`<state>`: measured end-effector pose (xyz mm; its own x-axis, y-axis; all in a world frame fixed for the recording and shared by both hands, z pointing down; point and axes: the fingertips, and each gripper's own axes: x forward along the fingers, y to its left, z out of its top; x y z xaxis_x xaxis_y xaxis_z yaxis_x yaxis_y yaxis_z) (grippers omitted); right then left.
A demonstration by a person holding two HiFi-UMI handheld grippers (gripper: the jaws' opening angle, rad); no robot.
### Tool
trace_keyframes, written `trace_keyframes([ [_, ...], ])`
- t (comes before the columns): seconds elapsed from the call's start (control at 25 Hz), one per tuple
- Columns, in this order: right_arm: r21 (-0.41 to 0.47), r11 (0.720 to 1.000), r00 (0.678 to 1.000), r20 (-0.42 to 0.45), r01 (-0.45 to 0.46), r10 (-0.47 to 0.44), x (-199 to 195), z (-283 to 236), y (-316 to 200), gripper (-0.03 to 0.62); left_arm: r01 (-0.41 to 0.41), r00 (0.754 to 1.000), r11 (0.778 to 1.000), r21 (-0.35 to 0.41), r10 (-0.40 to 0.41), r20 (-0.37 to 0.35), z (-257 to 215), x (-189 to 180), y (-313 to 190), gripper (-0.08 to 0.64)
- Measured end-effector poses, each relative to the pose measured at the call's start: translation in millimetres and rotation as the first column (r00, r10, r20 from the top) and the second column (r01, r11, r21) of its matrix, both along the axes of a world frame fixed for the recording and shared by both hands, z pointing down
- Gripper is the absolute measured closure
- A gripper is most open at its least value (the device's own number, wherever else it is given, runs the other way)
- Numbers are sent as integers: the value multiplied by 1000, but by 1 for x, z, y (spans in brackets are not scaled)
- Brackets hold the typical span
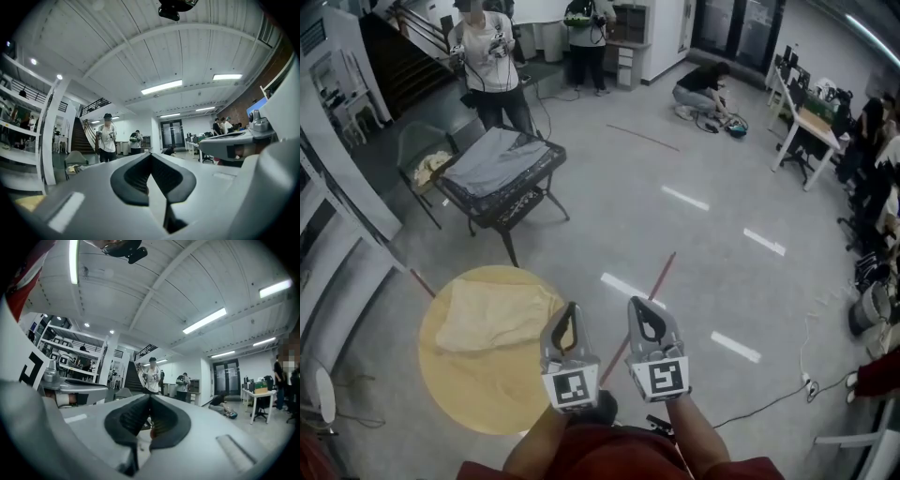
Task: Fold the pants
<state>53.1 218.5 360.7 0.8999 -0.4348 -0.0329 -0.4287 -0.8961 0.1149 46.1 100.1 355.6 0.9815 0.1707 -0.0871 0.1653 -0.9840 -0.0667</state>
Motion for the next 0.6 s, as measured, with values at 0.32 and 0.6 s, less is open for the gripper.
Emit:
trace_keyframes([
  [0.32,-37,978,979,20,203,-202,81,2,-87,592,186,983,982,-40,-185,11,11,51,-81,554],
  [0.6,-36,914,915,29,403,-403,116,4,-169,592,395,919,918,-35,-395,4,8,61,-151,554],
])
